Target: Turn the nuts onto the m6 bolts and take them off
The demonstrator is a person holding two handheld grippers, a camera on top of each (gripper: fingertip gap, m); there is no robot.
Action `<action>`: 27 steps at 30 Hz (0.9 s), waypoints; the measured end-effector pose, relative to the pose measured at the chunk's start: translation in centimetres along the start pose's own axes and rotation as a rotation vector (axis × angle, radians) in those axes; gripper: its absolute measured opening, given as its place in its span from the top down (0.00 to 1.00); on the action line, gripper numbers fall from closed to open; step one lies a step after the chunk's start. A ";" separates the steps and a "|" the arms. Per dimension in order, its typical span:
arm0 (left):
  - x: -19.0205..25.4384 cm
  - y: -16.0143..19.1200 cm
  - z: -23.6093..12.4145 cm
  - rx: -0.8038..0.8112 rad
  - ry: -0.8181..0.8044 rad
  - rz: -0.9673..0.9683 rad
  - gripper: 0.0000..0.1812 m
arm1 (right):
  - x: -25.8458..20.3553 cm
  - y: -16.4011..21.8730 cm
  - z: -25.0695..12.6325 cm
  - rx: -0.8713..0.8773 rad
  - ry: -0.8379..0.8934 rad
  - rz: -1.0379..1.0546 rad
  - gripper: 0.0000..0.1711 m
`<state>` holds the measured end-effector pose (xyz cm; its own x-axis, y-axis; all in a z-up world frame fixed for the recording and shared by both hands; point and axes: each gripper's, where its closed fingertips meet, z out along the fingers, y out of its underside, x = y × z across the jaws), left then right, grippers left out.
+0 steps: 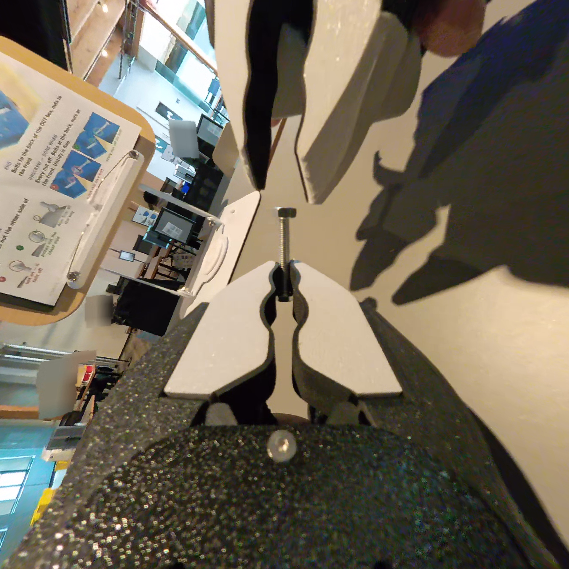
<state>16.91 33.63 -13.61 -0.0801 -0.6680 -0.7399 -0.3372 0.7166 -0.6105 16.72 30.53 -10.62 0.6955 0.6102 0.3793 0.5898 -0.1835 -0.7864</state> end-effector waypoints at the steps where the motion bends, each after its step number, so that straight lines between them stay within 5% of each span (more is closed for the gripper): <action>1: 0.1 0.0 0.0 -0.001 0.004 0.007 0.97 | -0.2 0.1 0.0 0.000 -0.010 -0.008 0.82; 9: 0.4 0.3 0.1 -0.038 -0.003 0.086 0.97 | -0.8 0.8 1.0 -0.063 -0.048 0.100 0.94; 15: -0.4 0.7 -0.1 -0.075 -0.059 0.136 0.97 | -0.8 0.3 1.4 -0.006 -0.271 0.879 0.94; 17: -0.5 0.5 0.0 -0.064 -0.057 0.105 0.97 | -0.8 0.0 1.2 0.039 -0.333 0.940 0.93; 21: -0.5 0.6 0.0 -0.050 -0.037 0.040 0.97 | -0.4 0.7 1.0 -0.012 -0.244 0.667 0.76; 27: 0.1 0.5 0.2 -0.038 0.005 0.019 0.97 | 0.0 1.0 0.8 -0.097 -0.013 0.092 0.80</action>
<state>16.90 33.92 -14.00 -0.0912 -0.6552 -0.7499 -0.3707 0.7213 -0.5851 17.00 30.93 -11.83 0.7437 0.5973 0.3004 0.5608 -0.3127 -0.7666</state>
